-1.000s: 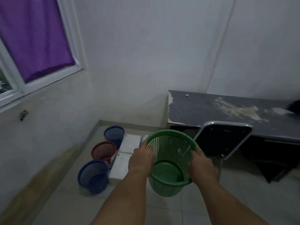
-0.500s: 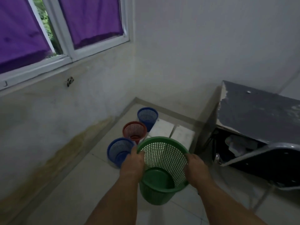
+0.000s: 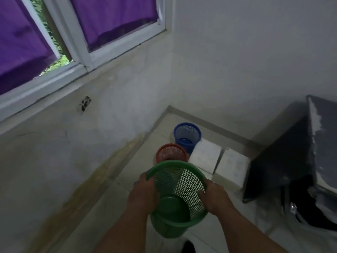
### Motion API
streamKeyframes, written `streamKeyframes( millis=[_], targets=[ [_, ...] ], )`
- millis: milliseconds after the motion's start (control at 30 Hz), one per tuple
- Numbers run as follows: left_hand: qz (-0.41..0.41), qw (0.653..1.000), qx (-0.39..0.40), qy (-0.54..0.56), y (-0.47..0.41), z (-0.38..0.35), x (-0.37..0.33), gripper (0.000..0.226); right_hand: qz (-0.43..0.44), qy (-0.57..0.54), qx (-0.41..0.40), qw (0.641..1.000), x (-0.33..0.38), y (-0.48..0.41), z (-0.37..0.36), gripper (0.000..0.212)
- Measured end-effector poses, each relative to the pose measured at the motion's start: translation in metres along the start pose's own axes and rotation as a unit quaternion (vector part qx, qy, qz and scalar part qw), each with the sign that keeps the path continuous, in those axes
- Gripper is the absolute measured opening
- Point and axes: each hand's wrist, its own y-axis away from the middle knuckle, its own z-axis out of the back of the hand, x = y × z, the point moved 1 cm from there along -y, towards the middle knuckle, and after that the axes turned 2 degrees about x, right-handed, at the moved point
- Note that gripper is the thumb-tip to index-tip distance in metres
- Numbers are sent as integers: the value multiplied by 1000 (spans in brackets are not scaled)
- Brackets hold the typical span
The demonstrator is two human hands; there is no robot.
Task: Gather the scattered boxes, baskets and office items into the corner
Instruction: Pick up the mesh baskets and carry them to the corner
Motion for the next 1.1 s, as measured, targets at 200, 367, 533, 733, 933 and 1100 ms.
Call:
streamKeyframes(
  millis=[200,367,533,733,933,1100],
  targets=[
    [84,996,-26,22,-118,32,40,49,74,-7,32,997,77,-127,11,36],
    [152,982,-28,109,-204,55,65,54,105,-22,68,992,130,-225,6,37],
    [205,965,-47,160,-294,63,100,54,123,-14,90,988,172,-313,-17,43],
    [169,967,-60,180,-433,42,132,55,87,-39,50,994,191,-438,-52,51],
    [107,980,-46,159,-549,6,138,50,39,-54,1,998,180,-542,-81,49],
    [63,990,-20,128,-623,-28,142,54,27,-27,-7,999,161,-601,-102,46]
  ],
)
